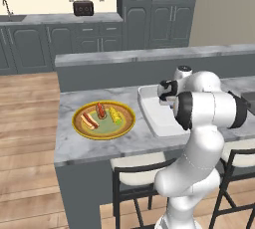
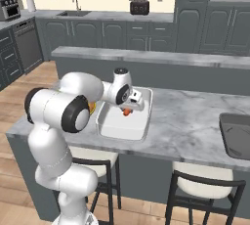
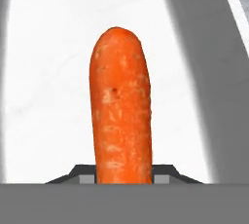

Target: Place one cooked food and one vegetable from the large plate to each tupperware container.

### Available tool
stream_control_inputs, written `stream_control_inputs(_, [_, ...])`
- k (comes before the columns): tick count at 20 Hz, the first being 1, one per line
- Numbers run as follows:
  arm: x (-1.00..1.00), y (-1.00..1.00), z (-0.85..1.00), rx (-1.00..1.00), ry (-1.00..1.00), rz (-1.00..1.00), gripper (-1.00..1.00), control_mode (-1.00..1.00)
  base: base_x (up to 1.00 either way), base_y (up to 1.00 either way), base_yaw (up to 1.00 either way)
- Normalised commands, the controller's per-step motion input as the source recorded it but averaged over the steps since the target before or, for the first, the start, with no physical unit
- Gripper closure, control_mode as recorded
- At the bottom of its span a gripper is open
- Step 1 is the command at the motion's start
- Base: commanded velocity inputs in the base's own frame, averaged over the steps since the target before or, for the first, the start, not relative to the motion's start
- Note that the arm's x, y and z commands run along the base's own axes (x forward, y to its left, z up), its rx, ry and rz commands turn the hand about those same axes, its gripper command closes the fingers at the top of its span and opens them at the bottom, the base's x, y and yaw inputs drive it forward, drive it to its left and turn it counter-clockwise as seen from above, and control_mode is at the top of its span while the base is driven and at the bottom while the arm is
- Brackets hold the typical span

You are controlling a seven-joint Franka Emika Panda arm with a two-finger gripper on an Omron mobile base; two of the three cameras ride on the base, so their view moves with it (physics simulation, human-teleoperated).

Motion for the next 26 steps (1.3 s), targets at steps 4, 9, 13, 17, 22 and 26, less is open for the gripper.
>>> stream_control_inputs(4, [0.56, -0.3, -0.32, -0.07, 0.01, 0.03, 1.0, -1.0, 0.0, 0.0, 0.0])
stream_control_inputs(9, [0.04, 0.0, 0.0, 0.0, 0.0, 0.0, -1.0, -1.0, 0.0, 0.0, 0.0])
stream_control_inputs(13, [0.11, 0.01, 0.04, -0.02, 0.02, 0.0, -1.0, -1.0, 0.0, 0.0, 0.0])
stream_control_inputs(17, [0.01, 0.0, 0.35, -0.01, 0.0, 0.02, -1.0, -1.0, 0.0, 0.0, 0.0])
stream_control_inputs(22, [-0.59, 0.72, 1.0, 0.06, -0.1, 0.07, -1.0, -1.0, 0.0, 0.0, 0.0])
stream_control_inputs(26, [-0.49, 1.0, 0.8, -0.01, 0.0, 0.3, -1.0, -1.0, 0.0, 0.0, 0.0])
